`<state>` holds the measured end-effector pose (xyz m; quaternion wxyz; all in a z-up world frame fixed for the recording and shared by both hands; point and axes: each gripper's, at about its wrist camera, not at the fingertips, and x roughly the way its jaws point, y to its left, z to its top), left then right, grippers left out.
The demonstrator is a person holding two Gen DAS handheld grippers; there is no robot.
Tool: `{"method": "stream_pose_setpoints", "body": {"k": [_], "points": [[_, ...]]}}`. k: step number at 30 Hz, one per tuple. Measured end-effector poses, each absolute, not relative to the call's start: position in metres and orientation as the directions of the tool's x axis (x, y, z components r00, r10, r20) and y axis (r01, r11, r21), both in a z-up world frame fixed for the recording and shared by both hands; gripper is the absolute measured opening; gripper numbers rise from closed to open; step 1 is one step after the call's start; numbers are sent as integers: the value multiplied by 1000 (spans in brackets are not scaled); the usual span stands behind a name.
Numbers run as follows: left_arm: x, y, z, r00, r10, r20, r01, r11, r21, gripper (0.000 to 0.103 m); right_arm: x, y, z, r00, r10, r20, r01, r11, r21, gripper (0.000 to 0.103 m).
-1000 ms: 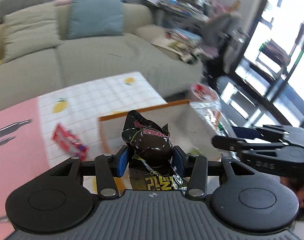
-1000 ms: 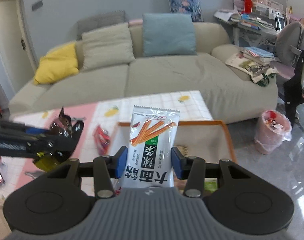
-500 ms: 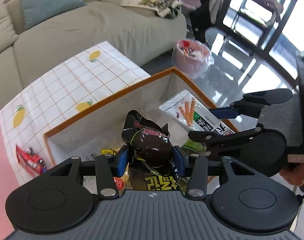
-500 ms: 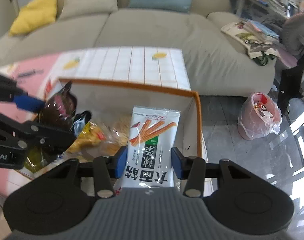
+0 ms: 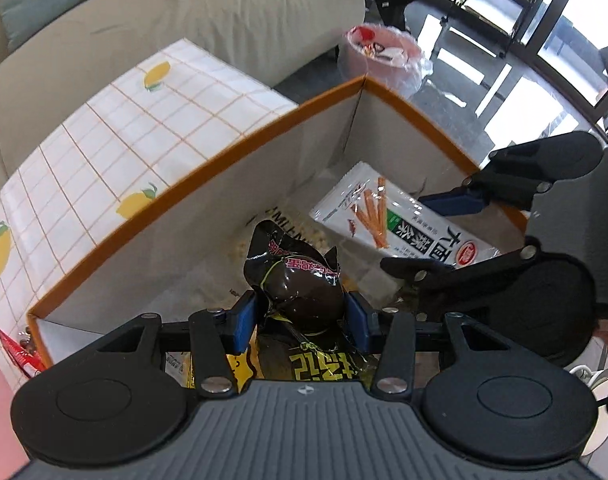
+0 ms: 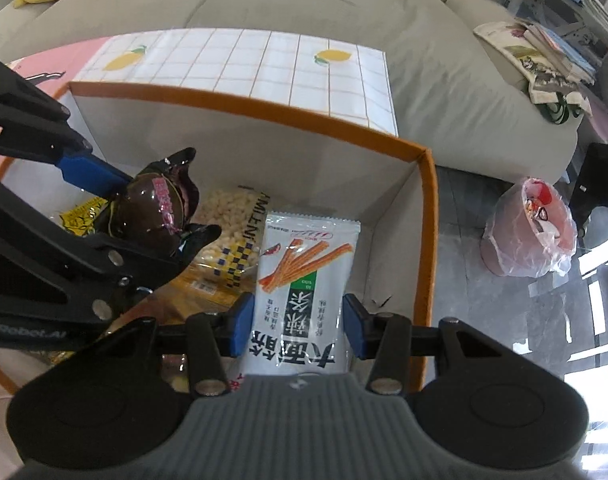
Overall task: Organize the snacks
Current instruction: 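Lower both packs into the box and open both tools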
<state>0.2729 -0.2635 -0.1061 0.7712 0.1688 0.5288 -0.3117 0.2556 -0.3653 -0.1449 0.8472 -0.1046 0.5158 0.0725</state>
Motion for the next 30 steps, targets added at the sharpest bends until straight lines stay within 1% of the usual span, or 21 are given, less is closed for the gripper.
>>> {"method": "stream_pose_setpoints", "body": {"k": [3, 8, 10, 14, 17, 20, 27, 30], "points": [[276, -264, -114, 238, -283, -929, 659, 750, -60, 56, 257, -365, -151, 445, 15, -895, -231, 968, -99, 47], [277, -261, -117, 246, -270, -931, 649, 759, -49, 59, 259, -359, -155, 449, -16, -893, -258, 955, -147, 48], [278, -260, -117, 250, -268, -930, 648, 761, -45, 66, 259, -358, -156, 448, -22, -894, -263, 952, -155, 48], [278, -259, -109, 267, -282, -922, 651, 758, -44, 73, 261, -359, -155, 443, -25, -896, -256, 954, -154, 50], [276, -255, -101, 278, -286, -917, 651, 758, -39, 73, 260, -357, -152, 450, -32, -893, -250, 955, -160, 51], [270, -251, -91, 292, -291, -911, 655, 755, -31, 73, 258, -357, -145, 456, -24, -890, -244, 958, -151, 55], [257, -241, -65, 332, -260, -907, 641, 767, 15, 73, 250, -354, -128, 459, -32, -888, -198, 971, -137, 63], [251, -234, -51, 347, -266, -899, 639, 769, 19, 73, 244, -352, -117, 464, -30, -885, -173, 977, -124, 64]]}}
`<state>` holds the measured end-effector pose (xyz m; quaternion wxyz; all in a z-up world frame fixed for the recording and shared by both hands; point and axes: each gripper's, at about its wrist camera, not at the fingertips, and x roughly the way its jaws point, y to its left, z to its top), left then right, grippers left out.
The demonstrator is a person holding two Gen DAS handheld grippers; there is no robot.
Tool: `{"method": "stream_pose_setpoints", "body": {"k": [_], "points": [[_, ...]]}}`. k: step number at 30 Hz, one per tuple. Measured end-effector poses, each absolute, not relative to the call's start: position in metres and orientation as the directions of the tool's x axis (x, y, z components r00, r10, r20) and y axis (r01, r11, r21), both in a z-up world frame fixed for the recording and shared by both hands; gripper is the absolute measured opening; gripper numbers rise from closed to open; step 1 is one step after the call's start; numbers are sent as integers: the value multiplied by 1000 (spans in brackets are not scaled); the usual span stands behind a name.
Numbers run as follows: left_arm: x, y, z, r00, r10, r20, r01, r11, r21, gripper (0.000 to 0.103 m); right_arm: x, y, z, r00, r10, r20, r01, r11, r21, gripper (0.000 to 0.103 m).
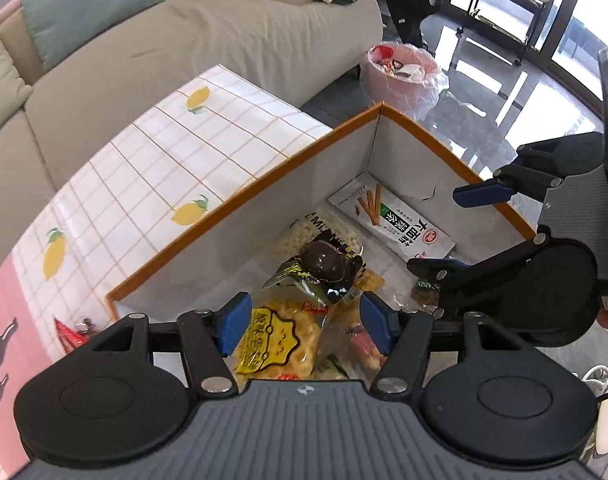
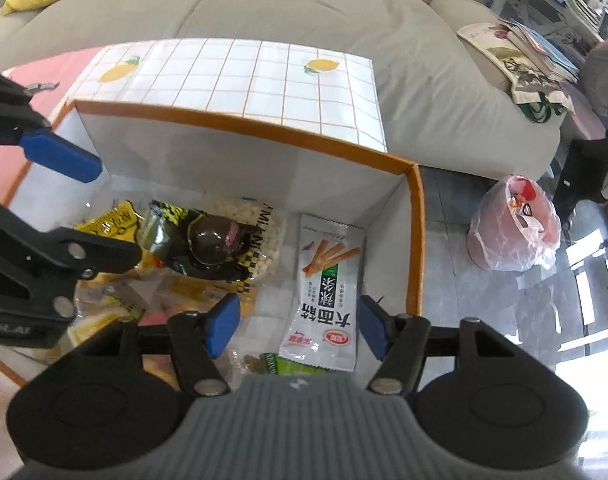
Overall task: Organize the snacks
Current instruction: 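Lower both packs into the box and open both tools, then withdraw both tools from the box toward the red sausage pack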
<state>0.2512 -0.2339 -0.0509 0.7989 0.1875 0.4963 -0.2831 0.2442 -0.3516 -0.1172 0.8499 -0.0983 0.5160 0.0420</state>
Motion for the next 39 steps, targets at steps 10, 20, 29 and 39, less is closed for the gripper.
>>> {"method": "stream_pose_setpoints", "body": {"k": [10, 20, 29, 39], "points": [[220, -203, -17, 399, -246, -883, 638, 766, 75, 73, 218, -336, -88, 441, -33, -897, -110, 990, -91, 72], [185, -152, 7, 428, -239, -871, 575, 816, 58, 73, 192, -310, -68, 396, -29, -918, 7, 1000, -29, 79], [163, -97, 7, 445, -206, -871, 513, 856, 60, 73, 170, -279, -73, 302, 68, -951, 119, 987, 108, 80], [166, -28, -6, 471, -210, -857, 450, 893, 28, 73, 166, -219, -73, 341, 184, -922, 56, 975, 215, 80]]}}
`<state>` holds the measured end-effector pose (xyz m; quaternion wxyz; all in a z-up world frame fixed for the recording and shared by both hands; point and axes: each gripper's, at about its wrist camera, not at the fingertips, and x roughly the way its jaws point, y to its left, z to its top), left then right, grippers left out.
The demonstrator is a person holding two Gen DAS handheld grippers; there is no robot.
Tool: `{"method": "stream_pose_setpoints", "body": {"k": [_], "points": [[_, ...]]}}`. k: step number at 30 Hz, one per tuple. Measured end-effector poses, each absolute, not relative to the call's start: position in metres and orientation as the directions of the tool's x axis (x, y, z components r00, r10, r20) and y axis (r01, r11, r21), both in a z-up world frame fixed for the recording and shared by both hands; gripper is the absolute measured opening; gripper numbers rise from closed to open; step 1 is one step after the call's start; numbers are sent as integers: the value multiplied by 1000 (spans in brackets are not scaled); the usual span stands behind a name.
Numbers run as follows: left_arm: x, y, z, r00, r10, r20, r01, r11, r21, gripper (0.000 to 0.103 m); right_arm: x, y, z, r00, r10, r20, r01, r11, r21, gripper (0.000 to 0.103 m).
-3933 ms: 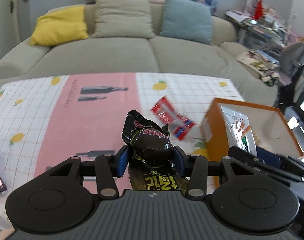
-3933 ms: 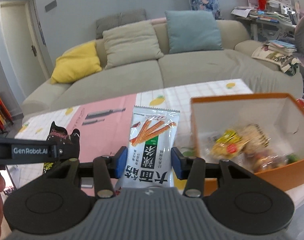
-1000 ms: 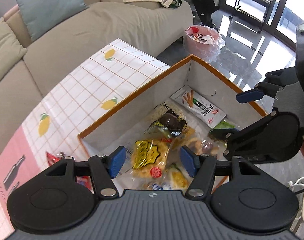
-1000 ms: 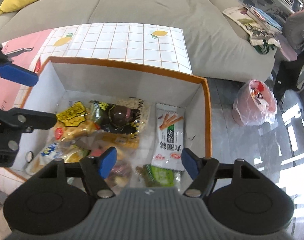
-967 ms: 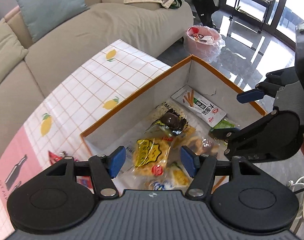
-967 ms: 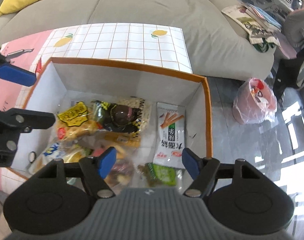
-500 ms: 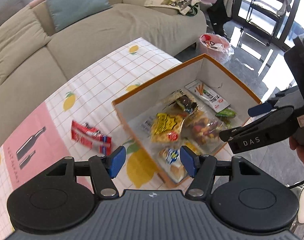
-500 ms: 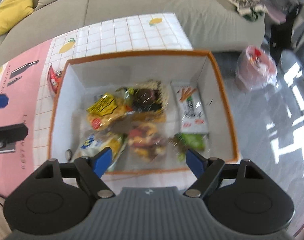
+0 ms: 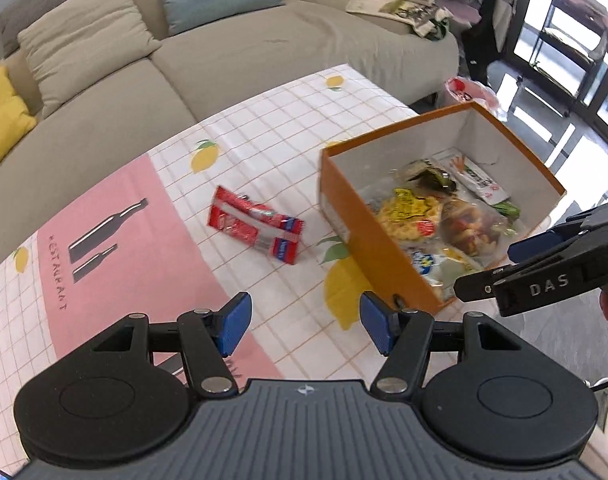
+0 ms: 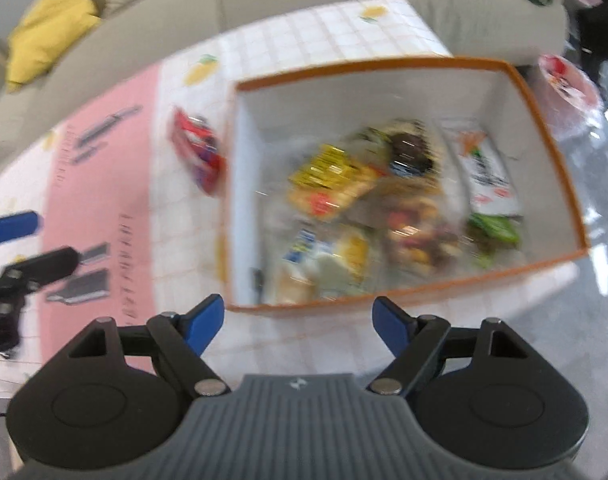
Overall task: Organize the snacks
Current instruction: 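Withdraw both tools from the box toward the red sausage pack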
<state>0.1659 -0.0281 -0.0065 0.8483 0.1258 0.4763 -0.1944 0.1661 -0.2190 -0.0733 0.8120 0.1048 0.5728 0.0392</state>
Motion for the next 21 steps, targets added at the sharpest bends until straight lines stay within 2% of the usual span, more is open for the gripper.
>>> {"method": "stream_pose_setpoints", "body": {"k": [9, 12, 15, 19, 21], "points": [[187, 12, -22, 504, -174, -846, 438, 896, 77, 73, 196, -173, -68, 406, 284, -869, -61, 957, 284, 77], [199, 23, -27, 502, -180, -846, 421, 905, 57, 73, 209, -154, -63, 449, 278, -849, -146, 960, 237, 69], [212, 29, -32, 500, -176, -848, 399, 916, 45, 73, 224, -136, -61, 490, 254, -834, -236, 960, 154, 54], [230, 33, -43, 496, -165, -853, 372, 928, 36, 59, 248, -119, -70, 509, 235, -828, -349, 936, 51, 36], [241, 35, -50, 487, -174, -856, 356, 934, 13, 56, 261, -109, -76, 514, 223, -828, -402, 916, -3, 30]]}}
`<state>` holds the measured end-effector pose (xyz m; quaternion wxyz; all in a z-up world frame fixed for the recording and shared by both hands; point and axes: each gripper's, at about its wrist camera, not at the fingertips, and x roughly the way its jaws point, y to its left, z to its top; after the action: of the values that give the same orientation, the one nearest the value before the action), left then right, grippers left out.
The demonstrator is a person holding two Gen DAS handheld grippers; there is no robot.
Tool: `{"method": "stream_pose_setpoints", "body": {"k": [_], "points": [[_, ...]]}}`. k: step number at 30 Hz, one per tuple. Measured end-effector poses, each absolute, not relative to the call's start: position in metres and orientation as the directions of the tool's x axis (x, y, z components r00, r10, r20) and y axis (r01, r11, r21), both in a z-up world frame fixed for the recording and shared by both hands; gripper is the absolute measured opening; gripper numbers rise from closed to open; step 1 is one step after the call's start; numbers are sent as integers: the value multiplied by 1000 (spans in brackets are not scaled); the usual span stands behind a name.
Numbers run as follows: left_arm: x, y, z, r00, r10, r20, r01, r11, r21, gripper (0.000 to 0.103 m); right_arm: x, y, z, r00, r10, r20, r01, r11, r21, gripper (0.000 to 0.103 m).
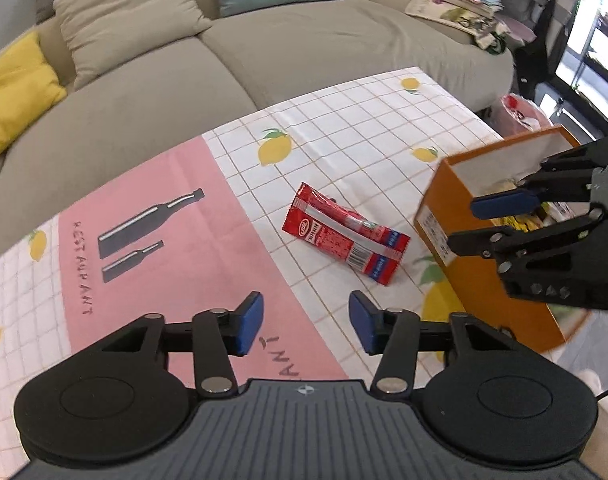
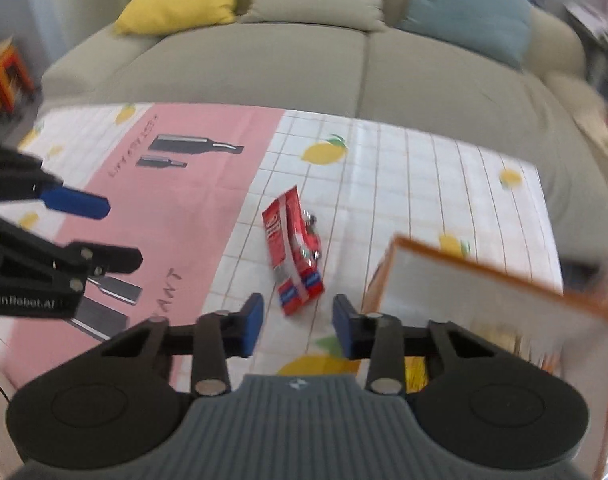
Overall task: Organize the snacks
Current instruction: 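Withdraw both tools from the box toward the red sausage pack, then grasp the red sausage pack with left tool while right tool grasps the chocolate-ball bottle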
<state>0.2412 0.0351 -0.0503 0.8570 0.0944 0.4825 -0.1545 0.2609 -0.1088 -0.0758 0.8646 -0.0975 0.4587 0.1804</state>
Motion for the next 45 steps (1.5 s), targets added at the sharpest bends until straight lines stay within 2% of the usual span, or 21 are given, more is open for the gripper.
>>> {"method": "stream_pose_setpoints", "body": {"k": [6, 8, 9, 15, 17, 18, 19, 24, 26, 31, 33, 36, 40, 45], "points": [[276, 46, -81, 433, -199, -879, 285, 955, -76, 55, 296, -92, -105, 483, 188, -855, -483, 872, -81, 30], [284, 50, -92, 416, -191, -889, 272, 959, -79, 55, 304, -86, -115, 473, 179, -863, -499, 862, -95, 32], [286, 52, -97, 411, -187, -892, 270, 960, -77, 55, 309, -82, -120, 470, 172, -866, -506, 856, -104, 38], [297, 63, -118, 397, -204, -895, 254, 961, -106, 55, 330, -65, -146, 452, 163, -877, -546, 828, -127, 37], [298, 66, -122, 401, -210, -892, 245, 963, -116, 55, 336, -61, -154, 449, 160, -879, -554, 822, -134, 33], [299, 67, -123, 404, -214, -890, 242, 963, -122, 55, 339, -60, -157, 445, 164, -880, -557, 820, -129, 22], [300, 68, -125, 405, -216, -888, 240, 963, -125, 55, 341, -58, -159, 437, 172, -883, -562, 818, -119, 16], [303, 71, -131, 402, -215, -890, 231, 964, -128, 55, 342, -52, -173, 388, 225, -894, -571, 820, -42, 6], [303, 73, -133, 397, -209, -894, 218, 967, -129, 56, 340, -48, -180, 350, 248, -903, -570, 822, 5, 6], [307, 79, -139, 389, -225, -893, 128, 974, -189, 71, 333, -41, -176, 360, 258, -896, -591, 807, -5, 11], [312, 80, -141, 383, -253, -888, 64, 967, -248, 71, 334, -44, -169, 365, 257, -895, -592, 806, -9, 19], [319, 74, -145, 374, -282, -884, -17, 951, -310, 73, 336, -52, -160, 394, 224, -892, -599, 798, -64, 21], [329, 54, -150, 369, -247, -896, -76, 953, -294, 79, 344, -61, -158, 412, 174, -895, -607, 784, -127, 26], [342, 30, -164, 316, -195, -928, -140, 958, -249, 79, 350, -66, -160, 410, 145, -901, -632, 757, -166, 30]]}}
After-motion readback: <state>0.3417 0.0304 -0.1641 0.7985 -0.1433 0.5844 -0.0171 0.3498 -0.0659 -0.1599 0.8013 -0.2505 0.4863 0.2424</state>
